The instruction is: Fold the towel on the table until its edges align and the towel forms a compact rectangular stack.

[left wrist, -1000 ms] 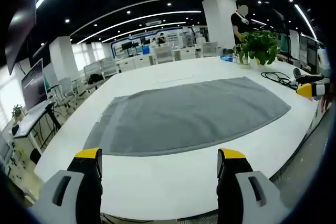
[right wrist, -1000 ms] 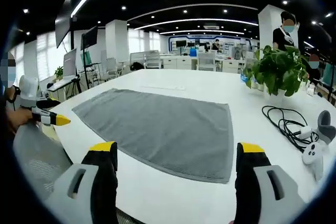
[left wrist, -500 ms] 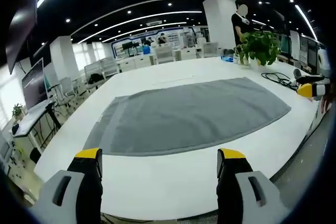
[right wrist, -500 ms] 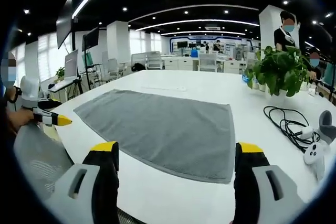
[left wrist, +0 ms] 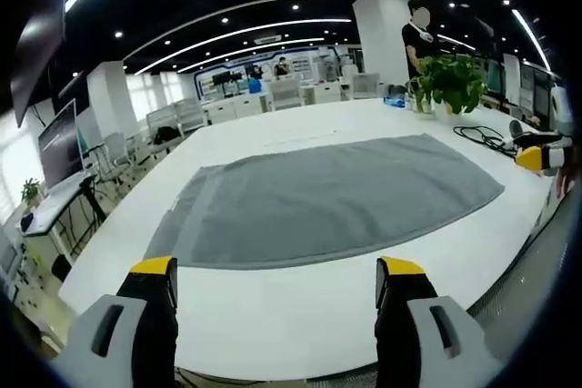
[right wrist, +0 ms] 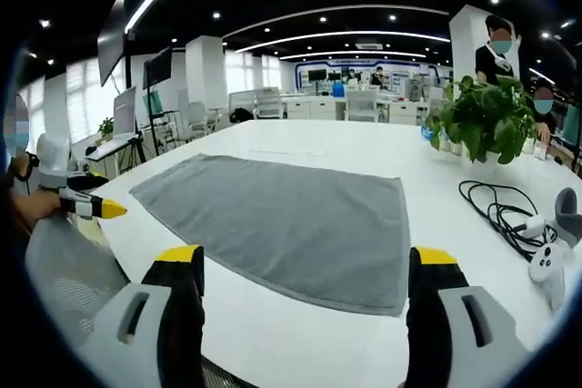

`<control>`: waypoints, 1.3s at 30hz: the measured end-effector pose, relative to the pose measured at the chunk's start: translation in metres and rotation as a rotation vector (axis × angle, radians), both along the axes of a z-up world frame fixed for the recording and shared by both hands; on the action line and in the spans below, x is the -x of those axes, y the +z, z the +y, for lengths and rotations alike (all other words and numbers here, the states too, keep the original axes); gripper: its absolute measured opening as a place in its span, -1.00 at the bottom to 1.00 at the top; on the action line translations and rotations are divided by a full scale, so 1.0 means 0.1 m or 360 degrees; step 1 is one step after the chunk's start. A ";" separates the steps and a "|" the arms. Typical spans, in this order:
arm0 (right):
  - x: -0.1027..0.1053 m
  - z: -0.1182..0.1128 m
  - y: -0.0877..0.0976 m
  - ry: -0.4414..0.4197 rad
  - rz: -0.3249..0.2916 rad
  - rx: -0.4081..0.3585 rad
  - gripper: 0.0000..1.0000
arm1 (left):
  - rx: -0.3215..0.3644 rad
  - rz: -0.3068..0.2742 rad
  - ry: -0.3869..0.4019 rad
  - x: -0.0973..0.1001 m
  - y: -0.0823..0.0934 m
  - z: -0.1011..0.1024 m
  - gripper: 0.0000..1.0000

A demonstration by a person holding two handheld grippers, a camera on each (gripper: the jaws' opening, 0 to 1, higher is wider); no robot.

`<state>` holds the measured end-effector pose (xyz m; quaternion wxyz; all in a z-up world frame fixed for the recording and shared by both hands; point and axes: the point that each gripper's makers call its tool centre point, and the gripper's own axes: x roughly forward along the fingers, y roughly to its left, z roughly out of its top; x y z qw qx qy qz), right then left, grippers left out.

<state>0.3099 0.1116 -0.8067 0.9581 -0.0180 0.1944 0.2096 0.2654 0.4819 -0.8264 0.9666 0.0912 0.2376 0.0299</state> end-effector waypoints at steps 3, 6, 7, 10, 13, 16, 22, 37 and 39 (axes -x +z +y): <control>0.00 0.00 0.00 0.0001 -0.0002 -0.0006 0.89 | 0.0003 0.0001 0.0004 0.00 0.00 0.01 0.85; 0.00 0.00 0.00 -0.0001 0.0005 -0.0009 0.89 | 0.0004 -0.0001 0.0004 0.00 0.00 0.01 0.85; 0.00 0.00 0.00 -0.0002 0.0003 -0.0006 0.89 | 0.0005 0.0000 0.0002 0.00 0.00 0.01 0.85; 0.00 -0.01 0.00 -0.0007 0.0003 -0.0004 0.89 | 0.0006 0.0000 -0.0002 0.00 -0.01 0.01 0.85; 0.00 -0.01 0.00 -0.0011 0.0000 -0.0007 0.89 | 0.0009 0.0000 -0.0003 0.00 -0.01 0.01 0.84; 0.00 -0.01 0.01 -0.0012 -0.0011 -0.0007 0.89 | 0.0018 -0.0010 -0.0005 -0.01 0.00 0.01 0.84; 0.00 0.00 0.01 -0.0012 -0.0007 -0.0008 0.89 | 0.0022 -0.0025 -0.0006 -0.02 0.01 0.02 0.84; 0.00 0.01 0.01 0.0002 -0.0006 -0.0010 0.89 | 0.0028 -0.0051 0.0027 -0.01 0.05 0.03 0.84; 0.00 0.01 0.01 0.0002 -0.0002 -0.0018 0.89 | 0.0021 -0.0052 0.0034 -0.01 0.06 0.03 0.84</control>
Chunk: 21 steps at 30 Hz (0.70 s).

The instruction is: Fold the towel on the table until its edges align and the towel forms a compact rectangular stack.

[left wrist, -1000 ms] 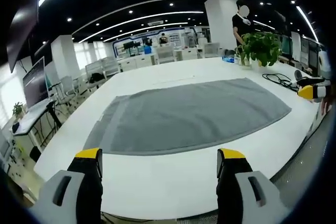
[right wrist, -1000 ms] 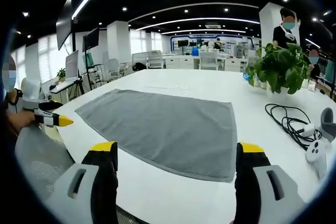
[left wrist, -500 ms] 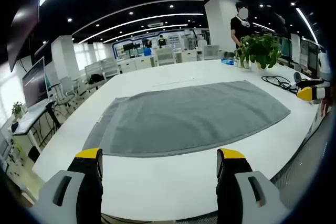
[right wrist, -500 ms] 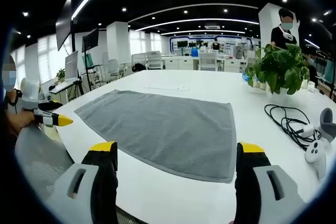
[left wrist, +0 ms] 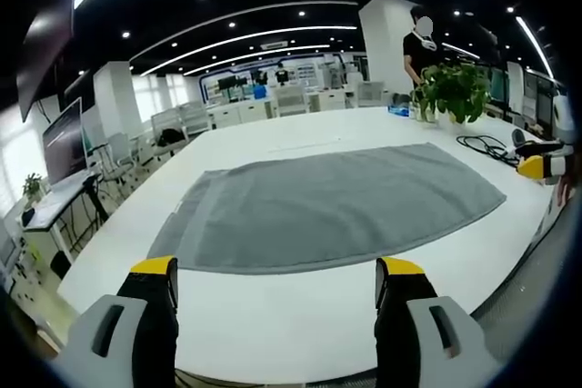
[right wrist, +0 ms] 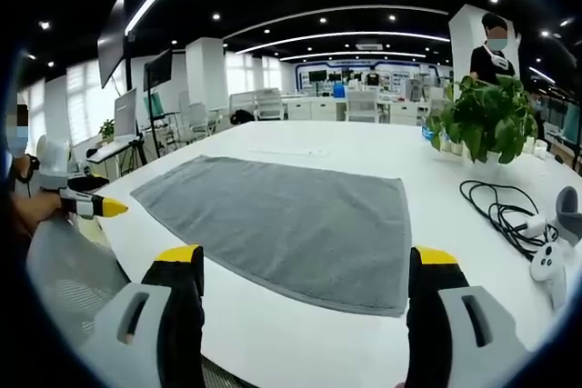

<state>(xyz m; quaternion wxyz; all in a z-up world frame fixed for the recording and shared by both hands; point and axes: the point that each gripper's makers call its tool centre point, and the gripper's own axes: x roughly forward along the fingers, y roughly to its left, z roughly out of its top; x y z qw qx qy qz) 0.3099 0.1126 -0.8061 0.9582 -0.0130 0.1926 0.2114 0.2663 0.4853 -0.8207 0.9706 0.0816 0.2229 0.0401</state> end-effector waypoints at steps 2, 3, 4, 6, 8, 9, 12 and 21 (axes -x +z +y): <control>0.01 0.01 -0.01 0.0010 0.0011 0.0002 0.89 | -0.0002 0.0003 0.0005 0.00 0.00 0.00 0.84; 0.01 0.01 -0.01 0.0013 0.0014 0.0000 0.89 | -0.0008 0.0005 0.0007 0.01 0.00 0.00 0.84; 0.01 0.01 -0.01 0.0017 0.0013 -0.0002 0.89 | -0.0007 0.0008 0.0008 0.01 0.00 0.00 0.84; 0.01 0.01 -0.01 0.0020 0.0014 -0.0009 0.89 | -0.0004 0.0016 0.0009 0.02 -0.01 0.00 0.85; 0.01 0.01 -0.02 0.0026 0.0031 -0.0017 0.88 | -0.0004 0.0032 -0.0006 0.02 -0.02 -0.02 0.86; 0.01 0.01 -0.01 0.0024 0.0031 -0.0028 0.89 | -0.0002 0.0041 -0.0017 0.01 -0.03 -0.03 0.86; -0.01 -0.03 0.01 0.0007 0.0033 -0.0046 0.89 | -0.0008 0.0071 -0.0047 0.01 -0.06 -0.06 0.88; -0.02 -0.18 0.07 0.0002 0.0051 -0.0092 0.84 | -0.0054 0.0165 -0.0232 -0.01 -0.10 -0.26 0.85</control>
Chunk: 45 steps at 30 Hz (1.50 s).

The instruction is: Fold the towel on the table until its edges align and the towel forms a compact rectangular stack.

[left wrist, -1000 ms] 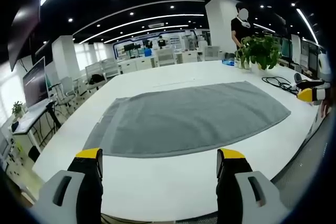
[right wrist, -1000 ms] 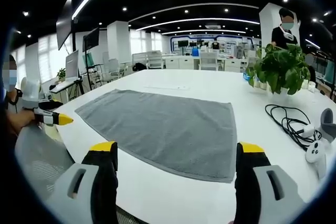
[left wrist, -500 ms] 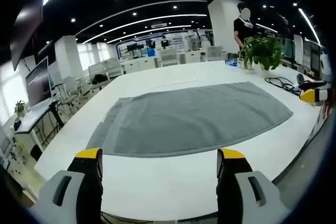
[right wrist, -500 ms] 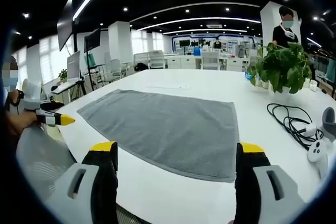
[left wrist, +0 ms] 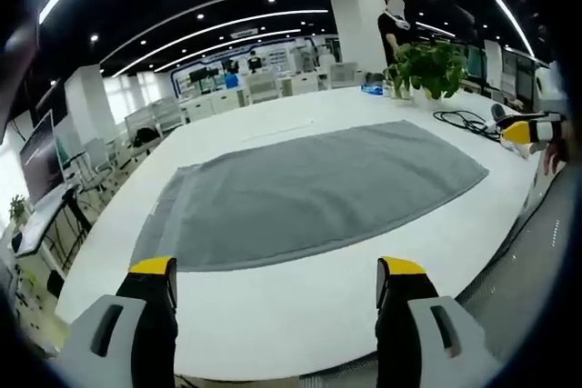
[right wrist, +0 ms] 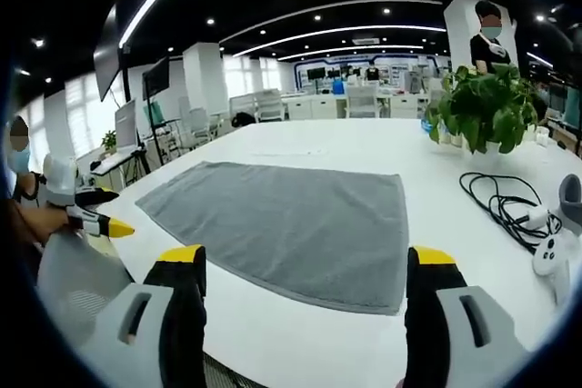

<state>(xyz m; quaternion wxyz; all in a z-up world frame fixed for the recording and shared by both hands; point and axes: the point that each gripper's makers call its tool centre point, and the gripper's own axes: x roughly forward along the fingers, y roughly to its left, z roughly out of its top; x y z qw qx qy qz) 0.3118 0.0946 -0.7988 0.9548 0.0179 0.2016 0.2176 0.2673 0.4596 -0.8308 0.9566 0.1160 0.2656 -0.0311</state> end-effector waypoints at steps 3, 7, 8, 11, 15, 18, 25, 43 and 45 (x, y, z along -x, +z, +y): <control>-0.01 -0.03 0.05 0.0025 0.0008 -0.0021 0.82 | -0.0025 0.0013 -0.0054 -0.04 0.06 -0.04 0.85; -0.08 -0.09 0.14 0.0060 -0.0035 -0.0009 0.78 | -0.0046 -0.0013 -0.0188 -0.17 0.22 -0.21 0.85; -0.10 -0.11 0.14 0.0065 -0.0037 -0.0005 0.76 | -0.0064 -0.0018 -0.0215 -0.21 0.26 -0.25 0.85; -0.16 -0.21 0.13 0.0062 -0.0025 0.0010 0.75 | -0.0045 -0.0037 -0.0252 -0.30 0.35 -0.35 0.85; -0.22 -0.30 0.17 0.0054 -0.0036 0.0030 0.73 | -0.0089 -0.0053 -0.0368 -0.40 0.46 -0.53 0.85; -0.26 -0.37 0.21 0.0050 -0.0043 0.0023 0.72 | -0.0059 -0.0052 -0.0416 -0.42 0.52 -0.67 0.86; -0.34 -0.50 0.32 0.0080 -0.0051 0.0023 0.68 | -0.0064 -0.0020 -0.0554 -0.48 0.58 -0.97 0.87; -0.82 -0.92 0.60 0.0114 -0.0092 -0.0029 0.62 | -0.0090 0.0039 -0.0736 -0.63 0.79 -1.63 0.87; -0.86 -0.98 0.62 0.0102 -0.0089 -0.0046 0.61 | -0.0100 0.0057 -0.0750 -0.65 0.76 -1.71 0.87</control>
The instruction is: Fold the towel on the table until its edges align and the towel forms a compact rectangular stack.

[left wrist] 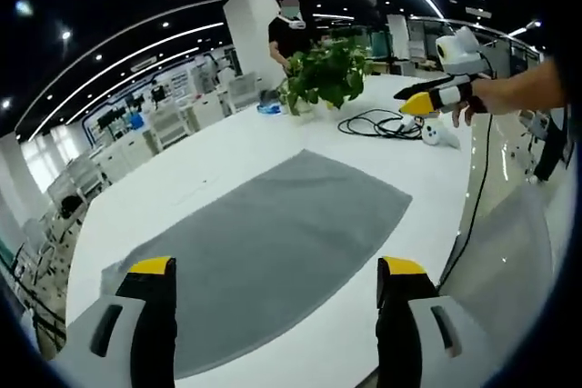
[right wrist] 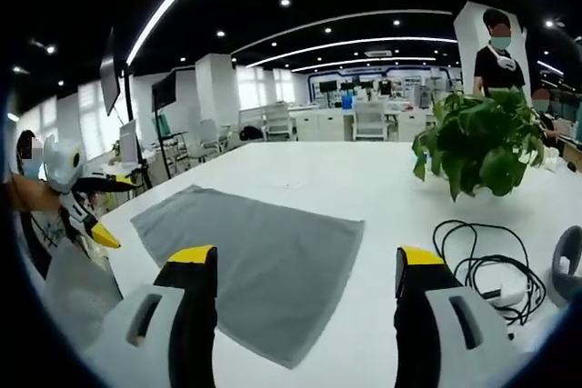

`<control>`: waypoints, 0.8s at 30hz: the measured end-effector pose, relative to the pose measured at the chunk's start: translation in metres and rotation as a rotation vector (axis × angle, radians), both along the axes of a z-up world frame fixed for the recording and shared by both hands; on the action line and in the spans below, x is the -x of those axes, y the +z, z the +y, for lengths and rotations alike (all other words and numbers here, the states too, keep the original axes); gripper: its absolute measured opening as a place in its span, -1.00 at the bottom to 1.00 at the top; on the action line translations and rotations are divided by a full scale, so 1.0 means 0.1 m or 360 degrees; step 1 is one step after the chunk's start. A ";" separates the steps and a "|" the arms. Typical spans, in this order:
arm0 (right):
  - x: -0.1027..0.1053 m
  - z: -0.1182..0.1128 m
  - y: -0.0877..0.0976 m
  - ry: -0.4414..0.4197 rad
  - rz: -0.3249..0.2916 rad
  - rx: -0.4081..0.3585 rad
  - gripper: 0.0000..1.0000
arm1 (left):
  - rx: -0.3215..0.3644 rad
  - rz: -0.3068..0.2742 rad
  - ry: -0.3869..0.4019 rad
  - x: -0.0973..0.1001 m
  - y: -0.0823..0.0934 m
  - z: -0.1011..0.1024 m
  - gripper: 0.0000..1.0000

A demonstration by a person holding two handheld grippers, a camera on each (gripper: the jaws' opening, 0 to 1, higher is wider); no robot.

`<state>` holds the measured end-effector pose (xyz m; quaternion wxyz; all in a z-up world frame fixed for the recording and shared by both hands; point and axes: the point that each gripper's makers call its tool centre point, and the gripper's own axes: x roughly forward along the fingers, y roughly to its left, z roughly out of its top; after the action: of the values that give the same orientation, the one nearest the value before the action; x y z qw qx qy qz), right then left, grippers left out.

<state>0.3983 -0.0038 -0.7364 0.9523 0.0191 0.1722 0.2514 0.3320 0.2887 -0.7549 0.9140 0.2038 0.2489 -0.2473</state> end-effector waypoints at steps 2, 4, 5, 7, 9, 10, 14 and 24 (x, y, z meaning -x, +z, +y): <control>-0.03 -0.06 0.01 -0.0017 0.0005 -0.0019 0.62 | -0.0017 0.0025 -0.0024 0.01 -0.05 -0.11 0.87; -0.07 -0.12 0.01 -0.0034 0.0013 -0.0050 0.62 | -0.0016 0.0031 -0.0050 0.02 -0.06 -0.27 0.87; -0.09 -0.14 0.02 -0.0042 0.0018 -0.0061 0.61 | -0.0013 0.0039 -0.0062 0.02 -0.07 -0.33 0.87; -0.13 -0.18 0.03 -0.0049 0.0026 -0.0090 0.61 | 0.0001 0.0055 -0.0096 0.04 -0.07 -0.50 0.87; -0.18 -0.21 0.06 -0.0055 0.0014 -0.0103 0.60 | 0.0012 0.0065 -0.0147 0.05 -0.06 -0.66 0.86; -0.20 -0.22 0.08 -0.0055 0.0006 -0.0112 0.60 | 0.0013 0.0066 -0.0170 0.06 -0.06 -0.72 0.86; -0.31 -0.31 0.10 -0.0063 -0.0024 -0.0139 0.58 | 0.0026 0.0073 -0.0209 0.04 -0.06 -0.85 0.86; -0.49 -0.42 0.08 -0.0073 -0.0016 -0.0147 0.51 | 0.0044 0.0159 -0.0285 0.02 -0.17 -1.15 0.84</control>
<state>0.4469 -0.0456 -0.7282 0.9568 0.0656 0.1550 0.2372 0.3302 0.1736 -0.7723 0.8775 0.1998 0.2715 -0.3411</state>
